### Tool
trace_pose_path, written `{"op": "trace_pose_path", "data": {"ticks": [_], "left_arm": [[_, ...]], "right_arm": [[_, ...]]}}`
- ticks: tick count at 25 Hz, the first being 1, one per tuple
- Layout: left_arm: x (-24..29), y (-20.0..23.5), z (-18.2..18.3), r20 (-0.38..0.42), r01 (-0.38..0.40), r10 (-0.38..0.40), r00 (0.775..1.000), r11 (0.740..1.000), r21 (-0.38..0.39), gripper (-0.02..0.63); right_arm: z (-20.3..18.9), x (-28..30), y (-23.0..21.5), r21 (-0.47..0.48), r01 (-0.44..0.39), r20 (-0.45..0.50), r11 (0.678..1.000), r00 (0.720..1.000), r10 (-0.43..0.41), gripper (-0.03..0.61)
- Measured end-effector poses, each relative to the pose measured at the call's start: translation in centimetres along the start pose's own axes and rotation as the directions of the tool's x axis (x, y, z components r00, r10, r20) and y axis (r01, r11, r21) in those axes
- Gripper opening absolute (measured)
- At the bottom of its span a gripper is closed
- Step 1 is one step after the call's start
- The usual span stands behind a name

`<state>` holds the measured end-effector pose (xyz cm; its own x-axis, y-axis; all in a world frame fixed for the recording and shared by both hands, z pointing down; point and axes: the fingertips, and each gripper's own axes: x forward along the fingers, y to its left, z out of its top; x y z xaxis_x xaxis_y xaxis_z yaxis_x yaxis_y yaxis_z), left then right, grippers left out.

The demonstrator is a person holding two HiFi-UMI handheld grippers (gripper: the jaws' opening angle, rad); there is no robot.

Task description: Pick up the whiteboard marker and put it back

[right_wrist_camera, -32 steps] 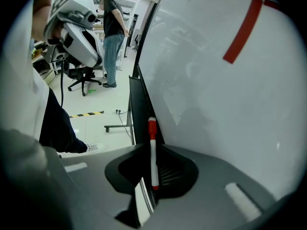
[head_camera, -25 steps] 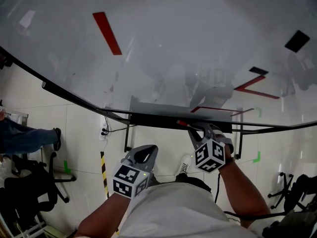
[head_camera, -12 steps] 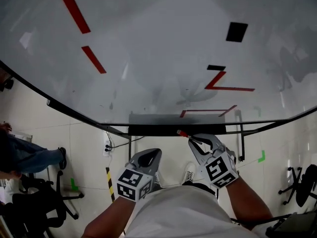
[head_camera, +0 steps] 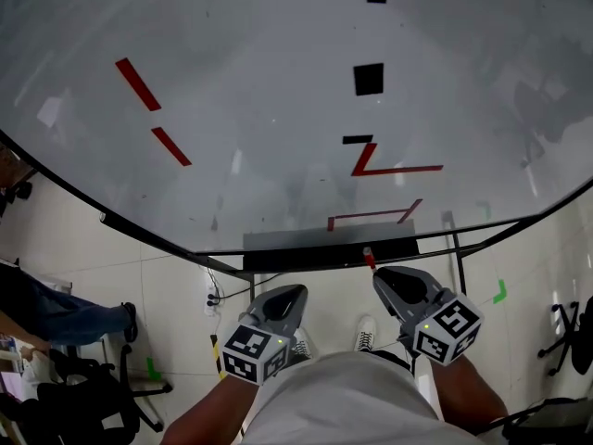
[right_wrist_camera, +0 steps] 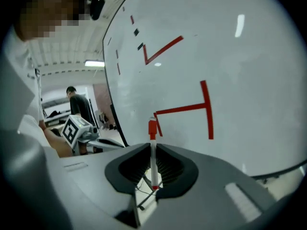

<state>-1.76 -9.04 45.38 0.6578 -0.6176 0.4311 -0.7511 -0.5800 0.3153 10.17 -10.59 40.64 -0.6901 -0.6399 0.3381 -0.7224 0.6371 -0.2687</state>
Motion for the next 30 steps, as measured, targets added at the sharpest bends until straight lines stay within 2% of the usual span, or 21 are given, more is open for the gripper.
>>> {"op": "trace_pose_path", "data": {"ticks": [3,9,25,30], "left_arm": [[0.0,-0.4,0.6,0.018,0.006,-0.006,1.000,1.000,0.001,0.017],[0.0,-1.4,1.0,0.034,0.024,-0.024,0.999,1.000,0.006,0.017],[-0.3,-2.2,0.3,0.025,0.039,-0.039,0.999,0.999,0.001,0.017],[-0.1,-2.3,0.0,0.017,0.041,-0.042,0.999,0.999,0.034,0.015]], "right_arm": [[-0.2,-1.5,-0.6,0.099,0.010,0.036,0.995,0.999,-0.014,0.040],[-1.3,-2.9,-0.2,0.130,0.021,0.054,0.991,0.998,-0.028,0.040],[-2.3,-2.4,1.1,0.086,-0.001,0.019,0.996,1.000,-0.001,0.040],[-2.5,-2.1,1.2,0.077,-0.002,0.008,0.997,1.000,0.002,0.040]]}}
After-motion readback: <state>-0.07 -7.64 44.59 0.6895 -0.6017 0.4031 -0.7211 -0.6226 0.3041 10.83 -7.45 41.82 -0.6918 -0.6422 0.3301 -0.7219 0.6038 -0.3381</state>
